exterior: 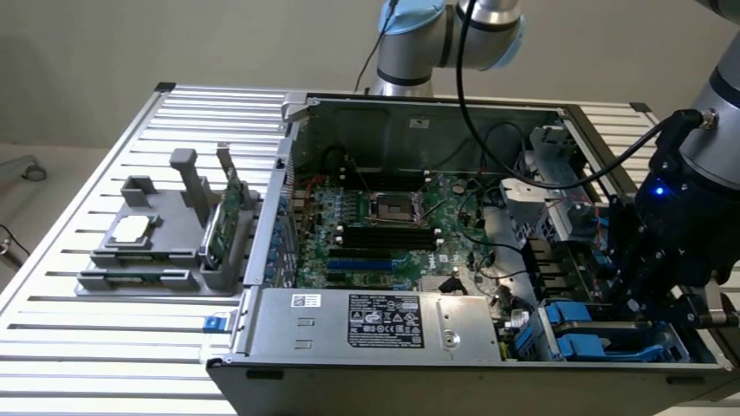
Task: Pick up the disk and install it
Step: 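Insert the first disk wire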
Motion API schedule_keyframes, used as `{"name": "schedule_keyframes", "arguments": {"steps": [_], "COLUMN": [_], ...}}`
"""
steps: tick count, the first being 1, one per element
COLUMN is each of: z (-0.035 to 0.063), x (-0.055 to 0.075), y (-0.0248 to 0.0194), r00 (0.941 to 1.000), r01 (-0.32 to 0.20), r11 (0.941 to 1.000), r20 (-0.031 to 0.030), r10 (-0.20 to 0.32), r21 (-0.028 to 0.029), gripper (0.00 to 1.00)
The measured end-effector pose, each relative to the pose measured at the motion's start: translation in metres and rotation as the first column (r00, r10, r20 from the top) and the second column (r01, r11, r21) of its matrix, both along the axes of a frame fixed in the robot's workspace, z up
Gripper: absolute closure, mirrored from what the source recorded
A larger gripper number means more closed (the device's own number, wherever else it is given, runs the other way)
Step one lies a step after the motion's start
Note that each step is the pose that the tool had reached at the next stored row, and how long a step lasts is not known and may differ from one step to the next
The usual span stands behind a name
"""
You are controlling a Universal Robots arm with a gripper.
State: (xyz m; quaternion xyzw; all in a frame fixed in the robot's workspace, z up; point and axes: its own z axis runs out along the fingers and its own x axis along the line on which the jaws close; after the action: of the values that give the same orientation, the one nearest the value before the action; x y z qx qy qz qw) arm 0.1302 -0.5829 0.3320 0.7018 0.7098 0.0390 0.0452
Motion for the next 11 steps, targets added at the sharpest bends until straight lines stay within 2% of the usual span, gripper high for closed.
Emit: {"name": "schedule_keyframes", "arguments": {"steps": [11], "z": [-0.0014], "x": [0.0006], "y": [0.0000], "r00": [1.0000], "r01": [0.000], "r11": [1.0000], "r20": [0.0000], "r10": [0.000], "r21": [-0.0001], "gripper": [0.83]}}
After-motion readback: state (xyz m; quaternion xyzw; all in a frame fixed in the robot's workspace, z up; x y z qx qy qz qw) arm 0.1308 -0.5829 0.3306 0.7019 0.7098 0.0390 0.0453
